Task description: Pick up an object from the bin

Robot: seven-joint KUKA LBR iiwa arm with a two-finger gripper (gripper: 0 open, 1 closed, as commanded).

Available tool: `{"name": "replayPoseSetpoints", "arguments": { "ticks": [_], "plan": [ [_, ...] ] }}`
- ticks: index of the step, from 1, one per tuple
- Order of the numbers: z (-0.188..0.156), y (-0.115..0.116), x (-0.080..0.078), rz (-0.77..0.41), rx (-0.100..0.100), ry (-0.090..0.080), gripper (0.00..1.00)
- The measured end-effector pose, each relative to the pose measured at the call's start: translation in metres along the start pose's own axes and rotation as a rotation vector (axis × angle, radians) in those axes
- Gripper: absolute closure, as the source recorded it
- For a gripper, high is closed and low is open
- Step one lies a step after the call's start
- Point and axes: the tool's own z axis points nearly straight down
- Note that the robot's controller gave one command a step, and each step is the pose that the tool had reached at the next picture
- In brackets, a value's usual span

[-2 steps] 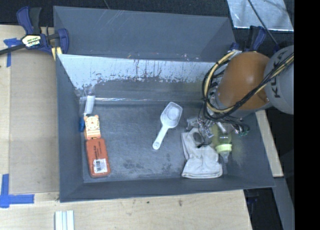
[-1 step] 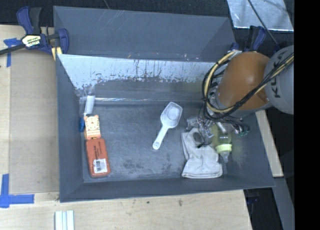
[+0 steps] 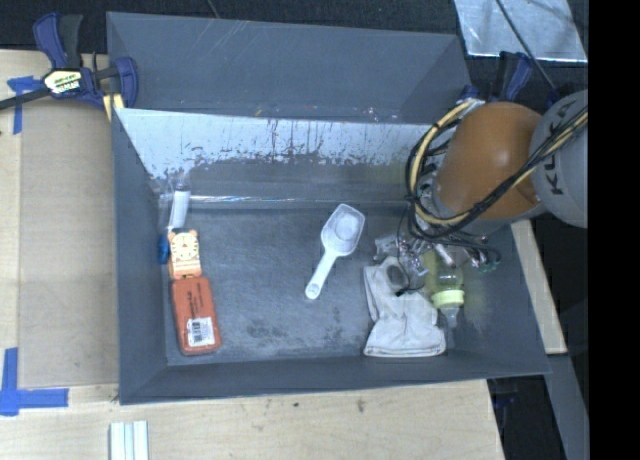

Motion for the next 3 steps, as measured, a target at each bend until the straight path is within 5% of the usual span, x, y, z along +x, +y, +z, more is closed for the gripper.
{"name": "replayPoseSetpoints", "arguments": {
  "ticks": [3],
  "plan": [
    [-0.043,0.000,0.001,0.001,-0.002,0.005,1.00]
  ]
}}
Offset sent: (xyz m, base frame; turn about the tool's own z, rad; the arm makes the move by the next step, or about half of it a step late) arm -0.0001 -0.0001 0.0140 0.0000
